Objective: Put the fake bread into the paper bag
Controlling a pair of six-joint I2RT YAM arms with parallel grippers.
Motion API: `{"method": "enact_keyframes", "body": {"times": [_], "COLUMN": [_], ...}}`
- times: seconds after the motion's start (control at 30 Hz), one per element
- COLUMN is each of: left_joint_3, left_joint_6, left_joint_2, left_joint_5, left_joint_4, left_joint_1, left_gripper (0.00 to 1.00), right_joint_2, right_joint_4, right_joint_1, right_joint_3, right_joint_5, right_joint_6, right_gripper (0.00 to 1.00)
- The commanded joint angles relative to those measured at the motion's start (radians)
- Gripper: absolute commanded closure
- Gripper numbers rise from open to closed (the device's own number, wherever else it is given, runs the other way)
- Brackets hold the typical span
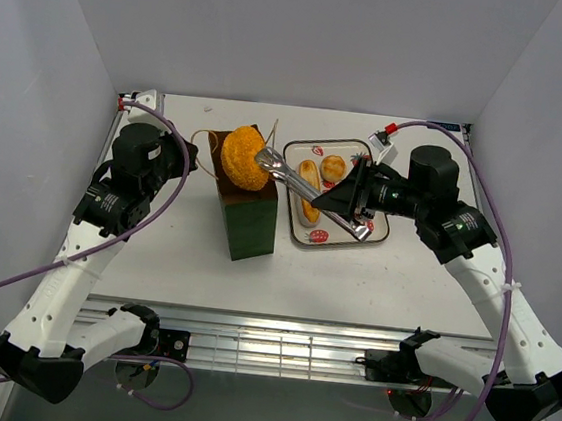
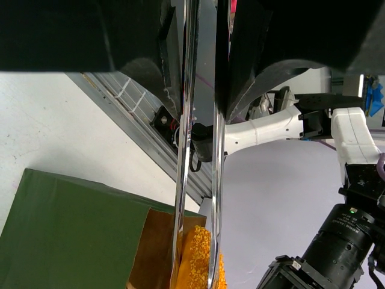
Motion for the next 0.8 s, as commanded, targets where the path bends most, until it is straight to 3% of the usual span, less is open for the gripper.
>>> {"method": "enact_keyframes", "body": {"times": [0.0, 0.17, 0.57, 0.77], "left_joint_3": [0.006, 0.009, 0.003, 0.003], "left_joint_6": [-0.007, -0.006, -0.006, -0.009], "left_joint_2": [-0.023, -0.025, -0.037, -0.042], "left_joint_5": [0.019, 0.03, 0.036, 0.041], "left_joint_4": [0.013, 0.013, 0.012, 0.009], "left_joint_1": [0.007, 0.007, 0.007, 0.007], "left_gripper": [1.0, 1.0, 1.0, 1.0], "right_joint_2": [-0.014, -0.005, -0.016, -0.019], "right_joint_4": [0.067, 0.062, 0.042, 0.044], "right_joint_1": [0.018, 0.027, 0.033, 0.033], "right_joint_3": [0.014, 0.017, 0.002, -0.01], "right_joint_5": [0.021, 0.026, 0.033, 0.033], "right_joint_6": [-0.007, -0.013, -0.027, -0.03], "right_gripper": [0.92, 0.9, 0.69, 0.63]}}
